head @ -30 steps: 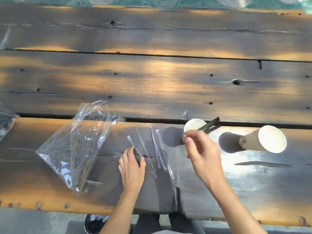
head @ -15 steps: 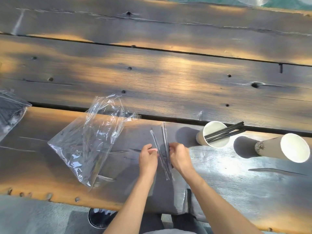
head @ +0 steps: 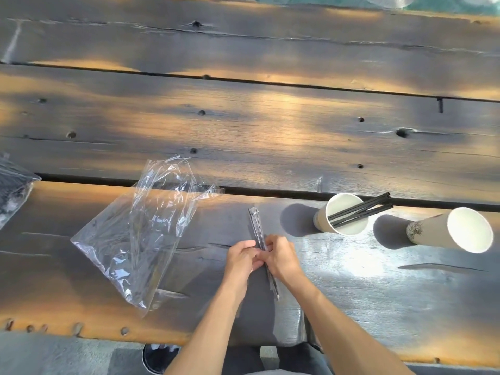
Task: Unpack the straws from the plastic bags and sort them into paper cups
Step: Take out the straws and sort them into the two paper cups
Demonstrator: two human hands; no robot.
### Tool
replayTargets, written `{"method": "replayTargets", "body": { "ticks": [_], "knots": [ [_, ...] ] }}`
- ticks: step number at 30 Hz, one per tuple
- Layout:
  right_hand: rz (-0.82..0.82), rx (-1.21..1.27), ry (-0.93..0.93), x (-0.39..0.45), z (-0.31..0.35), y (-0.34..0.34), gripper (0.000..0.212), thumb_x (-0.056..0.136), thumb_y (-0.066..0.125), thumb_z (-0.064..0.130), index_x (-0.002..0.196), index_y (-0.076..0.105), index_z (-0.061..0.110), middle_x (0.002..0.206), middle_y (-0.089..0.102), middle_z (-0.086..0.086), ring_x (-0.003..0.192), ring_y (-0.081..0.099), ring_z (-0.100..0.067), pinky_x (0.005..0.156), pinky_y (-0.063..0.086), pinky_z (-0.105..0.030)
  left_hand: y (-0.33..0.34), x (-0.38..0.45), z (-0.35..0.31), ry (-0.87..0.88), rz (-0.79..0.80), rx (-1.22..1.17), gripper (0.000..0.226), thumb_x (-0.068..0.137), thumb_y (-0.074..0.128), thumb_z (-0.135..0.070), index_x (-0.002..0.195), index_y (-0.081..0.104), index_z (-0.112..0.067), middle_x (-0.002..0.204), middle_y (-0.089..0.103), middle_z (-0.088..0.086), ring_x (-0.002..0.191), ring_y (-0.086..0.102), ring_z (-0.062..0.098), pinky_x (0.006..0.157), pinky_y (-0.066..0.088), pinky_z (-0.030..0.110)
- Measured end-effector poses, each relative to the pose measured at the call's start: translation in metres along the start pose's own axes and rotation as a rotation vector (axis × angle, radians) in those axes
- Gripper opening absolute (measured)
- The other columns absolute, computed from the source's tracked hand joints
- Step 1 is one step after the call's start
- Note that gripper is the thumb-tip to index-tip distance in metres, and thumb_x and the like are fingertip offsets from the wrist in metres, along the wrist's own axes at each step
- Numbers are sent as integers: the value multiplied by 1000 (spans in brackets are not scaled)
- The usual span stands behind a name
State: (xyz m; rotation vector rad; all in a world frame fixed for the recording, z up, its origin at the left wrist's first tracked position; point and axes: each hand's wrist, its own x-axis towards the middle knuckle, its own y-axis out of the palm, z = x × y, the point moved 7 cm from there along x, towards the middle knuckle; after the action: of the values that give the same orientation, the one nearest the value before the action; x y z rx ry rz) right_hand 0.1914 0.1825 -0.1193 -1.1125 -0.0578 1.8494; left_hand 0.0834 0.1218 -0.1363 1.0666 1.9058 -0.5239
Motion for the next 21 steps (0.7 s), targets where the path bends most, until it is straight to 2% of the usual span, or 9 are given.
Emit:
{"method": "replayTargets", "body": {
  "ticks": [3, 5, 7, 9, 11, 13, 16, 19, 21],
  "knots": [
    [26, -9, -29, -5, -1, -1, 38, 84, 72, 14, 61, 43, 22, 60, 43, 8, 55, 40, -12, 44, 33, -15, 4, -4, -4, 55, 50, 165, 35, 88, 45, 7, 111, 67, -8, 107, 72, 18, 94, 73, 25, 84, 60, 35],
    [7, 10, -61, -9, -4, -4, 43, 84, 73, 18, 59, 39, 21, 57, 40, 8, 52, 35, -11, 43, 33, -17, 8, -12, -12, 134, 80, 274, 37, 87, 45, 6, 100, 71, -15, 98, 73, 13, 88, 73, 21, 76, 60, 27],
    [-35, 37, -115, -15, -8, -12, 36, 86, 72, 22, 64, 44, 18, 59, 44, 7, 54, 37, -12, 45, 34, -18, 15, -22, -22, 236, 92, 363, 38, 87, 49, 6, 87, 72, -24, 90, 75, 9, 83, 71, 17, 76, 60, 27],
    [-102, 70, -202, -22, -11, -23, 23, 89, 68, 26, 77, 56, 11, 63, 53, 0, 58, 45, -17, 53, 40, -24, 24, -29, -31, 383, 92, 477, 32, 87, 55, 2, 89, 73, -24, 98, 73, 7, 86, 70, 15, 85, 57, 28],
    [-180, 121, -302, -34, -11, -39, 11, 91, 65, 25, 93, 66, 14, 73, 63, -5, 67, 57, -22, 63, 48, -33, 34, -40, -43, 552, 95, 569, 26, 88, 59, -2, 95, 76, -20, 103, 66, 0, 88, 67, 11, 83, 52, 21],
    [-249, 138, -403, -50, -8, -54, 10, 94, 64, 23, 101, 68, 18, 80, 66, -2, 72, 60, -19, 68, 48, -29, 47, -55, -56, 661, 132, 531, 23, 92, 59, -6, 91, 75, -22, 98, 64, -6, 80, 63, 7, 75, 50, 19],
    [-355, 45, -504, -72, -5, -70, 5, 95, 62, 18, 90, 61, 19, 79, 59, 5, 74, 54, -15, 68, 45, -28, 71, -82, -69, 688, 267, 385, 27, 100, 53, -12, 84, 71, -25, 84, 62, -6, 60, 56, 3, 57, 48, 20],
    [-469, 29, -544, -89, -8, -82, 21, 90, 63, 3, 82, 54, 21, 75, 53, 9, 73, 48, -13, 67, 38, -20, 87, -100, -69, 696, 331, 352, 27, 99, 50, -28, 93, 76, -23, 81, 63, -1, 57, 55, 3, 56, 47, 18],
    [-512, 5, -546, -94, -9, -86, 19, 87, 62, -1, 85, 58, 17, 77, 55, 8, 75, 46, -12, 68, 39, -22, 93, -106, -64, 677, 373, 328, 34, 96, 52, -45, 90, 77, -23, 79, 66, -6, 60, 57, 2, 58, 48, 19]
  ]
}}
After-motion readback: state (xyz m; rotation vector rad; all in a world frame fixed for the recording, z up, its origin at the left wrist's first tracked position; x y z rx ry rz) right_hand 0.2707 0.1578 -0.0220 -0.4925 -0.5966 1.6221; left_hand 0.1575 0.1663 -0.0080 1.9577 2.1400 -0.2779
